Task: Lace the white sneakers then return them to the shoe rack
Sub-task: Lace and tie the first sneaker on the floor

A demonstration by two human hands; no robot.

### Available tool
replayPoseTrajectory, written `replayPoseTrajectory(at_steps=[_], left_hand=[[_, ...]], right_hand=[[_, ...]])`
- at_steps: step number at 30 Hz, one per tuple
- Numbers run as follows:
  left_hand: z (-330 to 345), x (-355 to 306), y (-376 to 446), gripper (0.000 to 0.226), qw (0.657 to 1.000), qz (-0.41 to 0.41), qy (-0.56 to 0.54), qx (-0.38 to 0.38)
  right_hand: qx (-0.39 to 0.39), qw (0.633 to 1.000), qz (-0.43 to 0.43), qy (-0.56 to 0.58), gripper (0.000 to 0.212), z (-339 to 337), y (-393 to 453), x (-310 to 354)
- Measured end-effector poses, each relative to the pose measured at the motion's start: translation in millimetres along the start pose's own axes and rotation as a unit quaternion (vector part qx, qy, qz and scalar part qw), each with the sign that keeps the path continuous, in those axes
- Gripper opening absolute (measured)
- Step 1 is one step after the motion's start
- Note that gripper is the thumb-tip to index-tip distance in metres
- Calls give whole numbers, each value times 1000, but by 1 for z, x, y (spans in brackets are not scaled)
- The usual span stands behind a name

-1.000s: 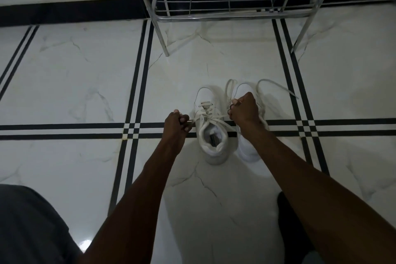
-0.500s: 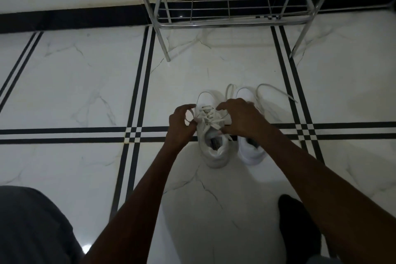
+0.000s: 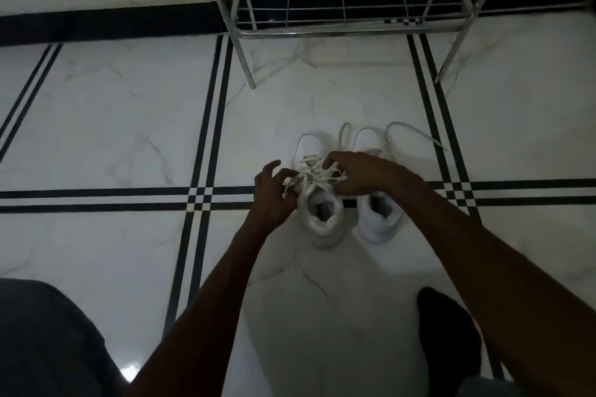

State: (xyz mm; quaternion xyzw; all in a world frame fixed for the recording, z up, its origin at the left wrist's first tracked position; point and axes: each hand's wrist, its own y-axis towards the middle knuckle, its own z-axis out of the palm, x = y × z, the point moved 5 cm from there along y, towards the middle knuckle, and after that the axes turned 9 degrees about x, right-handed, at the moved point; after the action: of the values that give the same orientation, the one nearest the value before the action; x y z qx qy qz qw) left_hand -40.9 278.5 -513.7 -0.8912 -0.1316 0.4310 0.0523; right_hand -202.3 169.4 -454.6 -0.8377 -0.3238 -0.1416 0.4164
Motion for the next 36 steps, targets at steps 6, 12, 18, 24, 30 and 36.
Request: replayPoseTrajectory(at_steps=[6, 12, 18, 24, 30, 36], left_hand=[[3, 6, 4, 38, 1000, -30, -6, 8], [3, 4, 6, 34, 999, -6, 31, 5], [-5, -11, 6, 16, 987, -53, 153, 11], [-5, -21, -2, 20, 953, -23, 302, 15], [-8, -12, -9, 33, 918, 20, 393, -46], [-6, -2, -3, 22, 991, -43, 124, -24]], right_hand=[[-83, 996, 9, 37, 53, 11, 5, -3], [-95, 995, -14, 4, 31, 1, 8, 4], [-155, 985, -56, -51, 20, -11, 12, 18], [-149, 979, -14, -136, 26, 1, 12, -5], [-209, 948, 33, -237, 29, 14, 1, -9], [-179, 980, 36, -75, 16, 24, 12, -7]])
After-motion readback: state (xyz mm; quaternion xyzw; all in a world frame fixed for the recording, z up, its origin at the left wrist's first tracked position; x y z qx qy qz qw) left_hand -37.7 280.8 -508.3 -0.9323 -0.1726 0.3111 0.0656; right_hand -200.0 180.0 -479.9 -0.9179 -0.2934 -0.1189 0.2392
